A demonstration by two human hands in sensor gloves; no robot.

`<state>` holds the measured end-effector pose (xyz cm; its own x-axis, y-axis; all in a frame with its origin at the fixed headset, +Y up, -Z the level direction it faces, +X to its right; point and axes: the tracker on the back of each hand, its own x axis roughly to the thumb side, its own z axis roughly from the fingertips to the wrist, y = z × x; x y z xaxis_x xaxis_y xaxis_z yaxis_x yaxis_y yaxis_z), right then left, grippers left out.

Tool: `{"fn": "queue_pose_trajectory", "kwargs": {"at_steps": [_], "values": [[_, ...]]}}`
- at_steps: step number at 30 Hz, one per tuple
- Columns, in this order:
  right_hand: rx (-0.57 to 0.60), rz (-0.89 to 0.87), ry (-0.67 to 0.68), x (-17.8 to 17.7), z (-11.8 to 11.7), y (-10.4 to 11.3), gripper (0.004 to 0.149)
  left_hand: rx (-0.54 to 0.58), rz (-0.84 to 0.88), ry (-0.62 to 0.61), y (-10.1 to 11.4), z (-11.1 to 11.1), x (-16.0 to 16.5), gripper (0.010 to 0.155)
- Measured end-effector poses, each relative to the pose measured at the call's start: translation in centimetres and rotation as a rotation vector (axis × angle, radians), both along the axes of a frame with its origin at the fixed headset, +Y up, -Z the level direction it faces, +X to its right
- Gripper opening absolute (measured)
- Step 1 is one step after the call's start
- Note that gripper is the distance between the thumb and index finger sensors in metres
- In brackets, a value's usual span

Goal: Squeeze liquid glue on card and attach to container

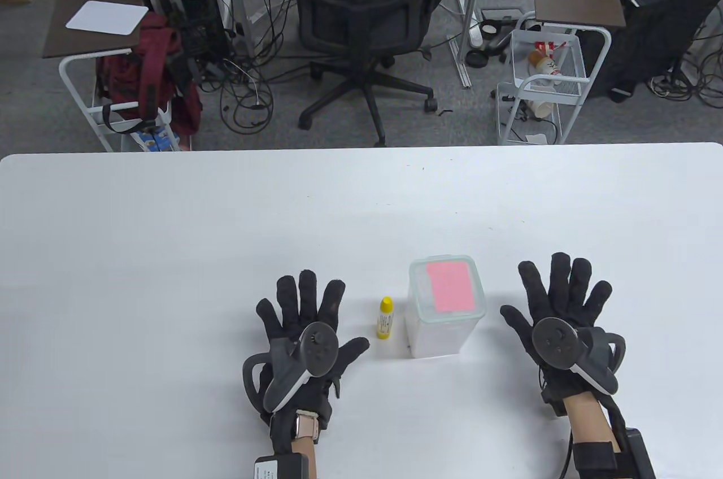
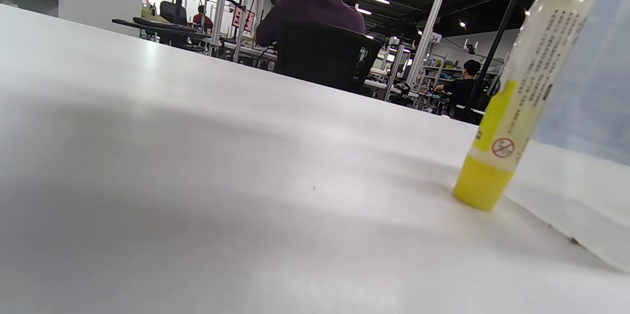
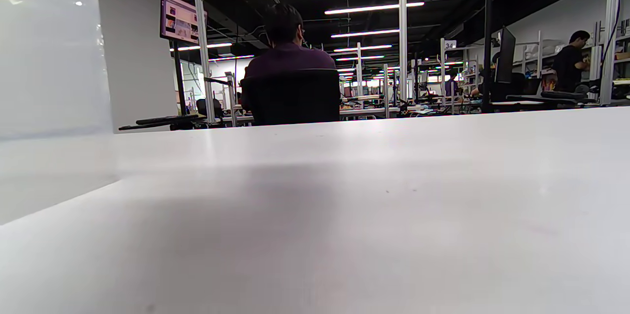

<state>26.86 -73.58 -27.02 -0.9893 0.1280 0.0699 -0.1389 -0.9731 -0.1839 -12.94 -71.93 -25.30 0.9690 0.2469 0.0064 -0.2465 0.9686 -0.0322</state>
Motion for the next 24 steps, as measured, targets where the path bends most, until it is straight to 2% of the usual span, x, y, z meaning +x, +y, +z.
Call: {"fn": "queue_pose_trajectory", "kwargs": {"at_steps": [24], "values": [[-0.025, 0.001, 0.004, -0.16, -0.16, -0.47, 0.074, -0.027, 0.06, 0.001, -0.48, -0.2, -0.22, 0.097]]}}
